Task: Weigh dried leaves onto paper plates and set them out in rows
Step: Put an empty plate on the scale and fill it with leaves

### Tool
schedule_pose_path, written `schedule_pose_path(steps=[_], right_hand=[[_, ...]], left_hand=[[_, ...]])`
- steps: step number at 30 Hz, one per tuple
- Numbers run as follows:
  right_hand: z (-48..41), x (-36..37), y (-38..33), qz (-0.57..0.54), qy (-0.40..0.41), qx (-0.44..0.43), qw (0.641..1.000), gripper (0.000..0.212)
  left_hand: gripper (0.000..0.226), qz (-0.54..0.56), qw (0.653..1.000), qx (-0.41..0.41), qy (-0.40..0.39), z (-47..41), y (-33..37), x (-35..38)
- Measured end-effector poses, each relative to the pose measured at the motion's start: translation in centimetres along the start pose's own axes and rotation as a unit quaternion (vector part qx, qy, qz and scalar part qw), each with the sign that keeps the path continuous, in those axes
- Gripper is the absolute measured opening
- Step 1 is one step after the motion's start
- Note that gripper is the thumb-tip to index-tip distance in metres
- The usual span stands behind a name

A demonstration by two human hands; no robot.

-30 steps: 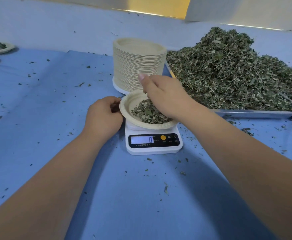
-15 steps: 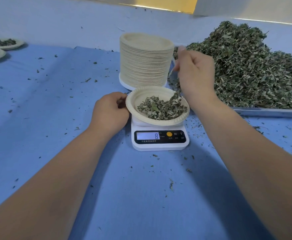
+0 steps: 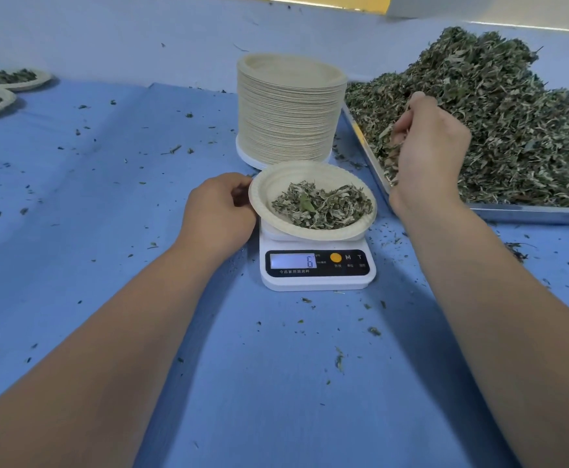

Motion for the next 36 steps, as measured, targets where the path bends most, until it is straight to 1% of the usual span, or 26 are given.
schedule_pose_path(steps=[7,12,15,19,21,24,25,28,31,34,36], right_hand=[[-1.1,-2.2,0.6,0.023,0.029,0.009,0.999,0.046],[-0.9,-1.2,0.7,0.031,0.014,0.003,0.999,0.047],[-0.5,0.2,0.3,0.043,-0.023,-0.031,0.998,0.046],[0.7,2.2,0.2,0.091,-0.093,-0.095,0.987,0.048],[0.8,2.5,-0.1,0.114,-0.098,-0.120,0.981,0.050],[-0.4,1.1,-0.7,0.153,-0.071,-0.156,0.973,0.052],[-1.0,0.3,-0.8,0.196,-0.058,-0.175,0.963,0.052],[-2.1,-2.0,-0.1,0.358,-0.030,-0.219,0.907,0.050],[-3.1,-3.3,1.7,0.449,-0.064,-0.178,0.873,0.045],[-3.6,-3.3,3.1,0.545,-0.125,-0.108,0.822,0.050],[-3.1,-2.9,3.0,0.576,-0.143,-0.102,0.799,0.050]], left_hand=[[0.029,-0.014,1.000,-0.001,0.000,0.0,-0.1,0.0],[0.029,-0.023,1.000,-0.001,0.000,0.1,0.0,0.0],[0.029,-0.027,1.000,-0.001,0.000,0.1,0.1,0.0],[0.030,-0.023,1.000,0.002,-0.002,0.3,0.2,0.0],[0.030,-0.016,1.000,0.002,-0.004,0.4,0.3,0.0],[0.029,-0.014,1.000,-0.001,-0.004,0.4,0.3,-0.1],[0.029,-0.014,1.000,0.000,-0.004,0.4,0.4,-0.2],[0.029,-0.014,1.000,0.000,-0.005,0.4,0.4,-0.2],[0.031,-0.023,1.000,-0.001,-0.004,0.4,0.4,-0.1],[0.034,-0.028,1.000,-0.001,-0.006,0.6,0.5,-0.1],[0.036,-0.018,1.000,-0.003,-0.004,0.5,0.5,-0.1]])
Point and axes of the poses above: each hand's wrist, its own z-axis away from the middle knuckle, its own x-axis out of the palm, y = z × x, the point moved 5 cm from there along -z, towards the middle knuckle
